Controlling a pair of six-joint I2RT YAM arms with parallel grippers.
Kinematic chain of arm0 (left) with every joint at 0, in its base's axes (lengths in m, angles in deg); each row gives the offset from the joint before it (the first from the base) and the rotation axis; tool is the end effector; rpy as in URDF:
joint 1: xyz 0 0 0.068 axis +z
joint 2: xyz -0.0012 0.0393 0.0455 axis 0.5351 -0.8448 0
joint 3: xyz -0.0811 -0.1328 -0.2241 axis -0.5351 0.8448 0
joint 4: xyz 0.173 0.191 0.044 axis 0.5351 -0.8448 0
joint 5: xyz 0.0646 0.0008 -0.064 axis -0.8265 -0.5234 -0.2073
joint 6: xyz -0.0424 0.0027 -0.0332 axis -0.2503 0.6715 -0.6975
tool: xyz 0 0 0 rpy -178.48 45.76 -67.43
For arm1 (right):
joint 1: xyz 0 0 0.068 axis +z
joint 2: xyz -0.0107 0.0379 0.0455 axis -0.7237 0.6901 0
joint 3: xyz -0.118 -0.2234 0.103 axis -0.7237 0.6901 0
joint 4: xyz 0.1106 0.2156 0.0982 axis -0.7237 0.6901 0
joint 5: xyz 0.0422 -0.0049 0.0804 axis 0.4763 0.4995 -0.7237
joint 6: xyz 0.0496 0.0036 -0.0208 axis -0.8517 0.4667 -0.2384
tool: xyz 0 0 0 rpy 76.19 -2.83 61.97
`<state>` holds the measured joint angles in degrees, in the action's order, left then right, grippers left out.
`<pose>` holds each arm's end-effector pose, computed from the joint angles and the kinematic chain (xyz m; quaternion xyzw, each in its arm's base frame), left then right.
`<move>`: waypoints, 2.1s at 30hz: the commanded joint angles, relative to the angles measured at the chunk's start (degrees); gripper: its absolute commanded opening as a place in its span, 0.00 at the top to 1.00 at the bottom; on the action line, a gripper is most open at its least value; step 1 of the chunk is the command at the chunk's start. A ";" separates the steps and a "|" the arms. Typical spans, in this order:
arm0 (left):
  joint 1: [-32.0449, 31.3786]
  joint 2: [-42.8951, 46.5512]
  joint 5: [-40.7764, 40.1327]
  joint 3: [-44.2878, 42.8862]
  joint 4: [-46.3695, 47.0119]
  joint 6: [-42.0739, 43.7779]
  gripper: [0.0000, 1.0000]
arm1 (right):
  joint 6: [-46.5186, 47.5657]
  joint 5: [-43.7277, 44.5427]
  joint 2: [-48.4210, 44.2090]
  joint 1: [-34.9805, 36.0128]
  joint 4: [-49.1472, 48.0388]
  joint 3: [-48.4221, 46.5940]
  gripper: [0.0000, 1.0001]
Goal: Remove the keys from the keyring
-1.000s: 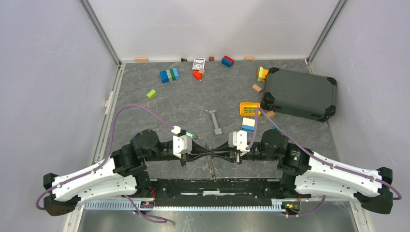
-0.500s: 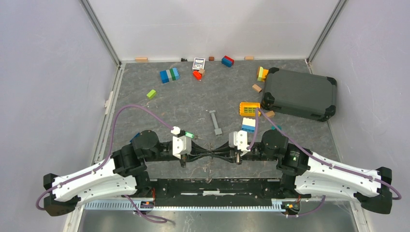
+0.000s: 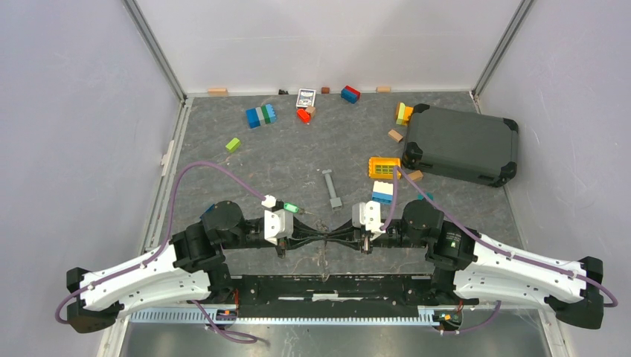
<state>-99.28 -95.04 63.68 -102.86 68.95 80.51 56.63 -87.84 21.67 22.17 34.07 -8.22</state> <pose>0.0506 -0.1488 0.3473 0.5118 0.4984 -0.4528 0.5334 0.0588 0.1795 0.3332 -0.5201 0.5115 0.4500 0.5151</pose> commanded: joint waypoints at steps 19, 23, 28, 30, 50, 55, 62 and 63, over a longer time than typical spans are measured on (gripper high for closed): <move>0.06 0.94 0.52 0.01 5.19 -2.28 0.98 | -0.71 -0.40 -0.56 0.11 -2.48 0.52 0.89; 0.07 0.93 0.53 0.00 5.19 -2.28 0.98 | -0.71 -0.21 -0.75 0.11 -2.39 0.52 0.93; 0.04 0.96 0.46 -0.13 5.18 -2.33 0.98 | -0.71 -0.17 -0.71 0.09 -2.39 0.61 0.84; 0.07 1.01 0.46 -0.10 5.18 -2.25 0.98 | -0.71 -0.23 -0.75 0.06 -2.39 0.61 0.87; 0.07 0.43 -4.45 -7.60 -10.02 2.33 0.48 | 5.53 4.58 2.80 0.10 17.26 -11.23 1.00; 0.01 -3.08 -3.94 -11.74 -16.01 4.50 0.50 | 7.09 3.98 6.36 0.10 24.88 -16.89 1.00; 0.05 -7.97 -3.17 -13.84 -16.66 5.67 0.53 | 7.29 3.39 9.74 0.11 29.28 -20.47 1.00; 0.05 -8.55 -3.06 -14.16 -16.82 5.91 0.53 | 7.31 3.29 10.14 0.06 29.78 -20.80 1.00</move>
<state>-99.28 -101.59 60.05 -114.49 53.76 83.47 63.03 -84.19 31.01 22.17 61.39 -25.33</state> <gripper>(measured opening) 0.475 0.010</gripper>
